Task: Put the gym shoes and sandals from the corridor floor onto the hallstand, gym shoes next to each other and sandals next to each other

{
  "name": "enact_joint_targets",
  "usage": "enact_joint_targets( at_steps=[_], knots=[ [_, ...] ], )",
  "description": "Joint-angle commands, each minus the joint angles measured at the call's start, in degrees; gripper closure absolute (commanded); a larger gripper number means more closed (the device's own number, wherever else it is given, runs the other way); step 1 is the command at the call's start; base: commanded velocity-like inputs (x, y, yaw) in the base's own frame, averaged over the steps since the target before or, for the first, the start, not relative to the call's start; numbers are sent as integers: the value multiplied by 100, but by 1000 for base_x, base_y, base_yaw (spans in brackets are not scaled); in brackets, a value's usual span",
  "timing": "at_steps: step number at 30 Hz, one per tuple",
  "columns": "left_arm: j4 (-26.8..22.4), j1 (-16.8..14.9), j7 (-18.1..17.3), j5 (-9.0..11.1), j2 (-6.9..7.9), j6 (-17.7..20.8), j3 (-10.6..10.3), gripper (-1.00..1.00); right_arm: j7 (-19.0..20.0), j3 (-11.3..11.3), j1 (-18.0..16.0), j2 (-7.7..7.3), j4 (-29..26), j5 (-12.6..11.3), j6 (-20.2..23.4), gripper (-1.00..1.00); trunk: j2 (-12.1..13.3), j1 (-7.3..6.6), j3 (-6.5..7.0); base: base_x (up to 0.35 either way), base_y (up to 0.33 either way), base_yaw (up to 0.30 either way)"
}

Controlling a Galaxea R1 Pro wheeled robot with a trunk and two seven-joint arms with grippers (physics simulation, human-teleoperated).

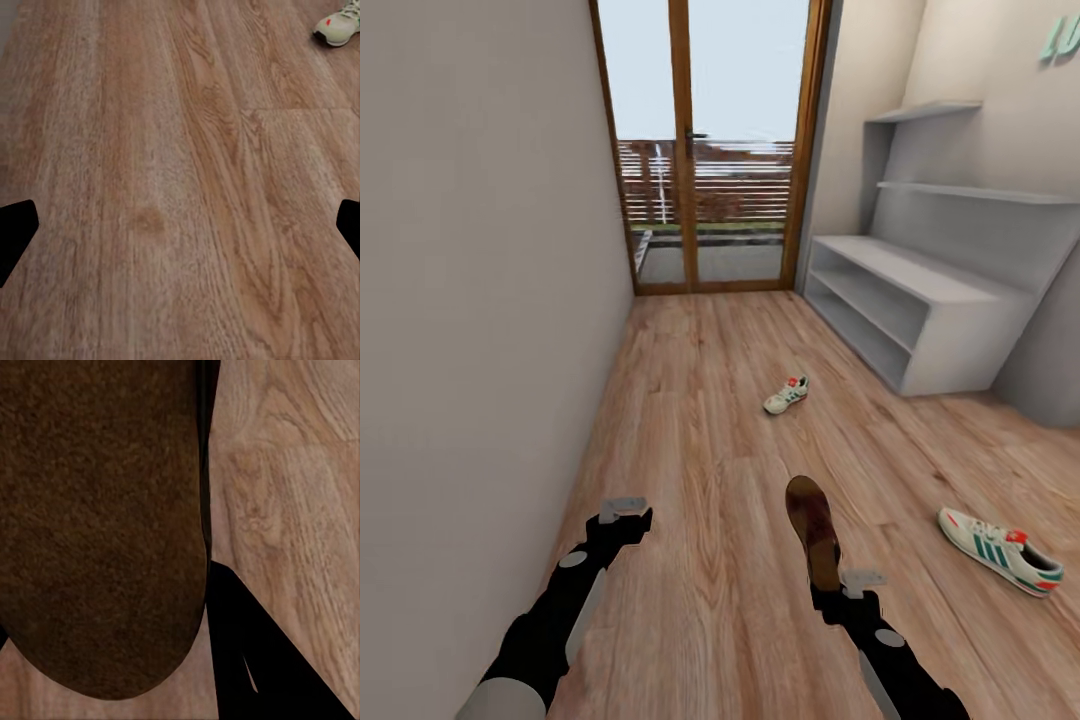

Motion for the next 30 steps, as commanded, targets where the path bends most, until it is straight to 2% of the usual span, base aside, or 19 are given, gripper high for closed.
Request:
enact_joint_targets(
  at_steps=[1, 9, 30],
  knots=[
    [-7, -1, 0, 16, -5, 31, 5, -100, -7, 0, -1, -1, -8, -19, 14, 100, -2, 2, -5, 328, 174, 28],
    [-7, -1, 0, 15, -8, 31, 3, -100, -7, 1, -1, -1, -5, -19, 13, 100, -2, 2, -5, 328, 125, 8],
    [-7, -1, 0, 15, -9, 31, 0, -100, -7, 0, -1, -10, -3, -54, 22, 100, -2, 2, -5, 344, 4, 0]
  ],
)
